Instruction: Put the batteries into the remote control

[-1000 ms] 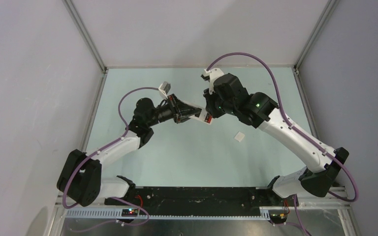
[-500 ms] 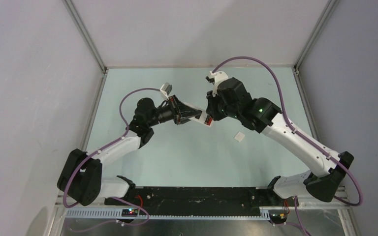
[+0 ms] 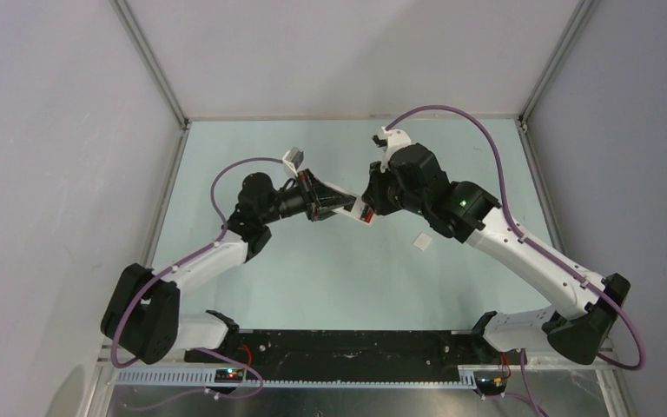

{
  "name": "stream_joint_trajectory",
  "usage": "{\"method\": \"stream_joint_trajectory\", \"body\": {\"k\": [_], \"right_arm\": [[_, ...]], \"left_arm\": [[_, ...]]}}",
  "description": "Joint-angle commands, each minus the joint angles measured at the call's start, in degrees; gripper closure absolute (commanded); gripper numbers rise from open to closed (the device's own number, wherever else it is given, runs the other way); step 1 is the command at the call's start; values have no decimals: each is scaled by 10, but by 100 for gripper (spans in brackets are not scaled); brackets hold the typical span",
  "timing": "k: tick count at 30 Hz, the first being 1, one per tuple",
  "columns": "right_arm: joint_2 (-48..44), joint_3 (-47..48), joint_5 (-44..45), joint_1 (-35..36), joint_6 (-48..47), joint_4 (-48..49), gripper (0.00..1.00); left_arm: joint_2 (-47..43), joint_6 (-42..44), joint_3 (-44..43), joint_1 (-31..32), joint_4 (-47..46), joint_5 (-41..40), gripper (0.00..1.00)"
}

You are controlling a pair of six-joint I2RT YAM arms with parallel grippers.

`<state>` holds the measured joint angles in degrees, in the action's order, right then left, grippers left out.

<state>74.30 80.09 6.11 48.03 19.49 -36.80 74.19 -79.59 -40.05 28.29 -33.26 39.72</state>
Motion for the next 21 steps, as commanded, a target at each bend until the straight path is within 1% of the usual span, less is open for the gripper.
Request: {"method": "stream_joint_trajectory", "body": {"k": [1,5,10,21], "right_arm": [[-12,-19,-54,8,36,5,89],[-16,-30,-54,8,53,15,89],[-24,-42,-81,8,74,30,89],[-36,-68,-111,12,97,70,89]], "left_arm": [[-33,-20,-15,-7,-58,-48,100],[-45,-17,-10,-8,-59,-61,100],[-60,-21,0,-9,-68,-76,100],[-59,-75,13,-10,-131,-90,100]]}}
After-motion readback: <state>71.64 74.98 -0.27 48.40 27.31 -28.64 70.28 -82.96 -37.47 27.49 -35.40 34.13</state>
